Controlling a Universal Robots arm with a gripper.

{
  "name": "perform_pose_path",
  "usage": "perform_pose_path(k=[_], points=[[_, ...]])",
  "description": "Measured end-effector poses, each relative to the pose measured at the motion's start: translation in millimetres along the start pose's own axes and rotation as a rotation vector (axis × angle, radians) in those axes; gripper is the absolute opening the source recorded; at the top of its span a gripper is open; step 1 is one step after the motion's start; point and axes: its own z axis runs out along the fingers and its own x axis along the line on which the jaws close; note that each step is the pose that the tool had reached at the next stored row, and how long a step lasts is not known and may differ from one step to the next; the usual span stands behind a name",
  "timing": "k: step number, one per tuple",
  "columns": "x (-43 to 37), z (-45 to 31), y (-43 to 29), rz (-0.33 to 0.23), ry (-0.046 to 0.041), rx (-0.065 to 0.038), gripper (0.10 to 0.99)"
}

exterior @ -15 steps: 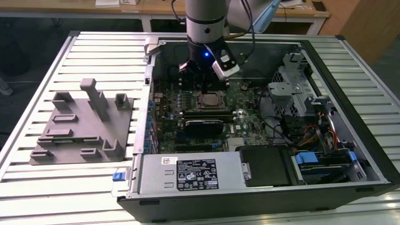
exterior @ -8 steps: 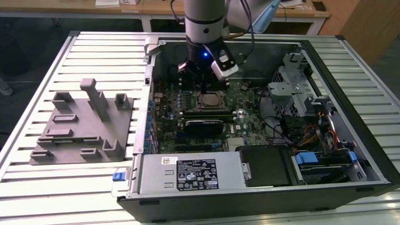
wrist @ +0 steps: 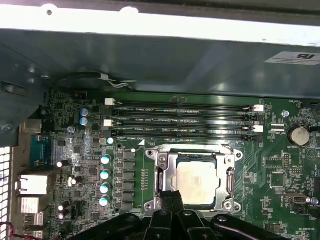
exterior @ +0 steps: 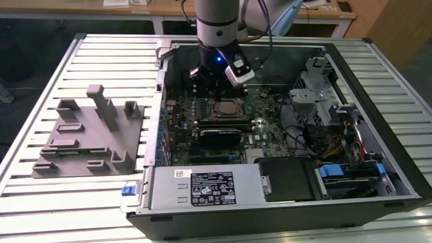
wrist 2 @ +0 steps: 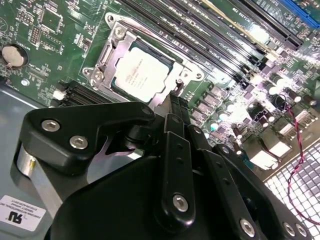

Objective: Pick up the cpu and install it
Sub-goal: 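Install the first cpu locking lever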

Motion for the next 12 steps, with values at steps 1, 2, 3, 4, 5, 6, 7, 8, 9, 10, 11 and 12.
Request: perform_pose_path(k=[1, 2, 3, 4, 5, 6, 7, 8, 9, 10, 11, 12], points=[[0.5, 0.0, 0.0, 0.0, 0.0, 0.0, 0.106], [1.0, -0.1, -0.1, 0.0, 0.0, 0.0, 0.106], [1.6, -0.1, -0.2, 0.0, 0.0, 0.0, 0.106], [2.1, -0.1, -0.2, 0.0, 0.0, 0.0, 0.106], [2.6, -0.2, -0.3, 0.0, 0.0001, 0.0, 0.106], [3.3, -0.2, -0.3, 0.0, 0.0, 0.0, 0.106], [4.0, -0.3, -0.4, 0.0, 0.0, 0.0, 0.106], [4.7, -0.3, -0.4, 0.0, 0.0, 0.0, 0.106], [5.5, -0.4, -0.5, 0.0, 0.0, 0.0, 0.106], [6.3, -0.4, -0.5, 0.0, 0.0001, 0.0, 0.106], [7.2, -0.5, -0.6, 0.0, 0.0, 0.0, 0.106], [8.0, -0.5, -0.6, 0.0, 0.0, 0.0, 0.106]])
